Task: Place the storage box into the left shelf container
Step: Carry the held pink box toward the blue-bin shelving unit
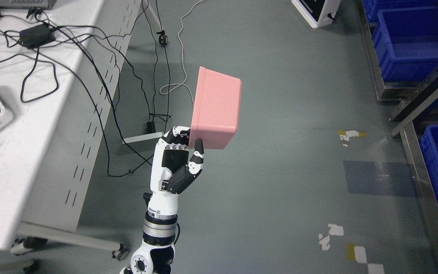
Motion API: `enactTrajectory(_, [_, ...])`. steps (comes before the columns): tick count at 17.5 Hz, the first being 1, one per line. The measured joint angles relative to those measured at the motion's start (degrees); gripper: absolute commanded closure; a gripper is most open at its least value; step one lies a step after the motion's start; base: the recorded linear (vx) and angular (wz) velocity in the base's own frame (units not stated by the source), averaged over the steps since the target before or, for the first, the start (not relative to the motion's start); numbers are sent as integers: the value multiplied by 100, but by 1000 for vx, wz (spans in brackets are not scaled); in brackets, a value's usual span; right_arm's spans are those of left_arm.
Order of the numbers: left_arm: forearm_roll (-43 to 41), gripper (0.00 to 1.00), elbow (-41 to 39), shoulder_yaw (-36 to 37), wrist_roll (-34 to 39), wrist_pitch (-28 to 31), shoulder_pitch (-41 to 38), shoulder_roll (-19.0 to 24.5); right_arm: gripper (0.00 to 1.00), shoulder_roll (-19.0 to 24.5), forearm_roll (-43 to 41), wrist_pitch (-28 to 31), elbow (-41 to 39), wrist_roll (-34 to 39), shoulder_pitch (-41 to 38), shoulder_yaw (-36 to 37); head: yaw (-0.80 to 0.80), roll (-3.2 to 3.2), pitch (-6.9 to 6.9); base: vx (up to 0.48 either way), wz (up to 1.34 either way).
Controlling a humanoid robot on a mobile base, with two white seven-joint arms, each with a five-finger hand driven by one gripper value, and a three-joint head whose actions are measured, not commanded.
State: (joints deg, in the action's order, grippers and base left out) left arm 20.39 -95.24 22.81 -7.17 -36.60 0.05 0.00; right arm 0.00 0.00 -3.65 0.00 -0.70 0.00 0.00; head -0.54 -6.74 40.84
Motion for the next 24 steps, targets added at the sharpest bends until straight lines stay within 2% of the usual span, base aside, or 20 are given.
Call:
enactTrajectory(10, [0, 98, -13, 6, -1, -20, -5, 0, 0, 0, 0, 0, 0, 5, 2, 0, 0, 0, 0, 495, -189])
enactTrajectory(20, [-14, 98, -1, 22, -37, -33, -50, 0, 0, 0, 0, 0, 0, 4, 0, 0, 0, 0, 0, 406, -1082])
enactTrajectory(24, [-118, 98, 84, 136, -402, 20, -285, 0, 0, 0, 0, 0, 0, 1, -1, 0, 0, 0, 0, 253, -1223])
